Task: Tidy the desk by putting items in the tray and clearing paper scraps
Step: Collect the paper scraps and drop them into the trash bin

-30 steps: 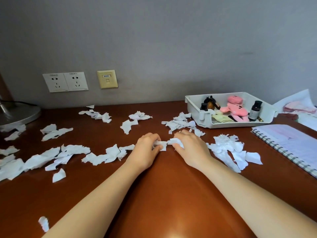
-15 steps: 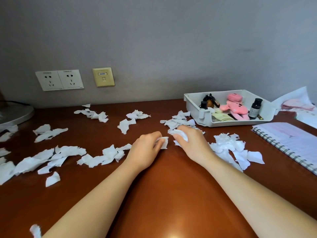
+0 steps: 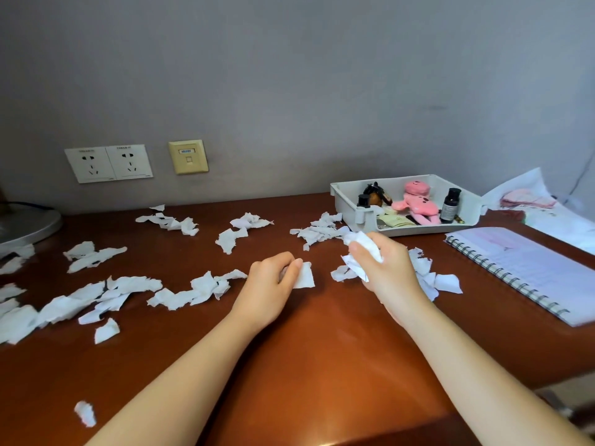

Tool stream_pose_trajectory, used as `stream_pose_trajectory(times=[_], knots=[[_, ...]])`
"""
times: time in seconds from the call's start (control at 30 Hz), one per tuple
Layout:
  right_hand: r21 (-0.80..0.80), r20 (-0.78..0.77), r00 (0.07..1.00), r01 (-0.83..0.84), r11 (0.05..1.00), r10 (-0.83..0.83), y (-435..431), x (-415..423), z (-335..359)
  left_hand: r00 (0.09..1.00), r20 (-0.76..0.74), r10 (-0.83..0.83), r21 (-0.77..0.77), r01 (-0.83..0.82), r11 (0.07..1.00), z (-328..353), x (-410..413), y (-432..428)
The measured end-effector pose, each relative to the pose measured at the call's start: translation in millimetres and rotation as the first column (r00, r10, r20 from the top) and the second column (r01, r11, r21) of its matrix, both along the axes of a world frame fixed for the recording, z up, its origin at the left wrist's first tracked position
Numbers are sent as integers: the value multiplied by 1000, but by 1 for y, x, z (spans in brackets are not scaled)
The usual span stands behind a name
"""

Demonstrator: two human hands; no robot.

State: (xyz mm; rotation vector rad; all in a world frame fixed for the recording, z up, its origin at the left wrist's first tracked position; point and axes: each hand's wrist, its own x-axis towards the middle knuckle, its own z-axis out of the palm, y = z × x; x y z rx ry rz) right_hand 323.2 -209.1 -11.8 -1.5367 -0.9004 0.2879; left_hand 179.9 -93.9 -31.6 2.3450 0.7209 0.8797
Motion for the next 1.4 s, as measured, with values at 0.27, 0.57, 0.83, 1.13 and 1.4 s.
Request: stream_pose_trajectory(times=[0.27,0.57,0.83,1.13,1.4], knots=[[51,-274,957,-88,995,98,-59,0,8,993,97,-73,-56,79,995,-3,2,-34],[-163,-242,965,-139,977,97,-77,9,-10,913,-312,-262,52,292,955,-3,36,-71],[-186,-61,998,-34,982,23,-86,20,-16,904,-373,-211,190,297,936,-6,52,-77],[-463,548,830,197,864,104,-102,17,-20,907,-356,-224,208,310,928,-8,51,-78],[-432,723,675,275,859,147,-101,11,-21,936,-234,-264,152,303,941,-8,47,-75]])
